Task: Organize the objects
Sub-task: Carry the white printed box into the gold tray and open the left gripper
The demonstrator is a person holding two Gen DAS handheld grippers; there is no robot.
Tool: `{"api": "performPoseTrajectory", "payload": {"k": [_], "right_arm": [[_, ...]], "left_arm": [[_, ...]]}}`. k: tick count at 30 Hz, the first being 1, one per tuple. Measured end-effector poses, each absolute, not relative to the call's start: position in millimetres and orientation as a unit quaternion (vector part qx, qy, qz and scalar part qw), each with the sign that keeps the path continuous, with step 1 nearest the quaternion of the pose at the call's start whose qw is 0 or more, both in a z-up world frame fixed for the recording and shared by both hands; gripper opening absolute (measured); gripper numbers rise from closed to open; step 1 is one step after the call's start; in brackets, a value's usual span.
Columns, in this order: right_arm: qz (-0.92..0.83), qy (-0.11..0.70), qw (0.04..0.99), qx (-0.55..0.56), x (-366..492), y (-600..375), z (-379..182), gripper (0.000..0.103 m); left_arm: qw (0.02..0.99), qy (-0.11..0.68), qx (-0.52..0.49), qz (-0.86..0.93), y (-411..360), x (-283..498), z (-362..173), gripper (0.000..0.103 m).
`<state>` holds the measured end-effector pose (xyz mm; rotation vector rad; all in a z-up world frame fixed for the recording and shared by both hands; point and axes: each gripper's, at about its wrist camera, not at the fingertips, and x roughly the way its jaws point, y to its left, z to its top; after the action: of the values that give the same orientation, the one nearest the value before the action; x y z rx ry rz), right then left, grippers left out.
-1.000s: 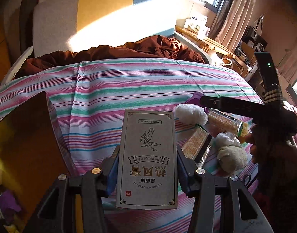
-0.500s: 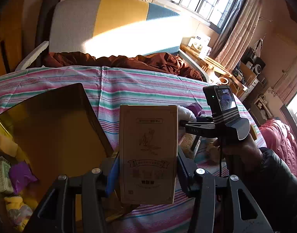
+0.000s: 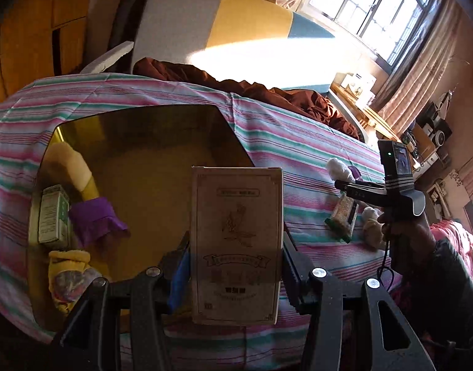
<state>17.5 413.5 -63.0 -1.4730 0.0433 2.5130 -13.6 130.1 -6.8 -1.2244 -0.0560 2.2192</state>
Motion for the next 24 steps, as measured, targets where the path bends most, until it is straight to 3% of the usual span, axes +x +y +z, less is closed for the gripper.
{"api": "performPoseTrajectory", "payload": {"k": [7, 24], "right_arm": [[0.861, -0.013, 0.084, -0.502, 17, 392, -67, 0.037], [0.858, -0.031, 0.067, -0.509, 15, 381, -74, 0.037]], "left_arm": [[0.243, -0.062, -0.456, 0.854, 82, -45, -5, 0.052], [0.152, -0.004, -0.479, 0.865, 94, -174, -47, 0.052]]}}
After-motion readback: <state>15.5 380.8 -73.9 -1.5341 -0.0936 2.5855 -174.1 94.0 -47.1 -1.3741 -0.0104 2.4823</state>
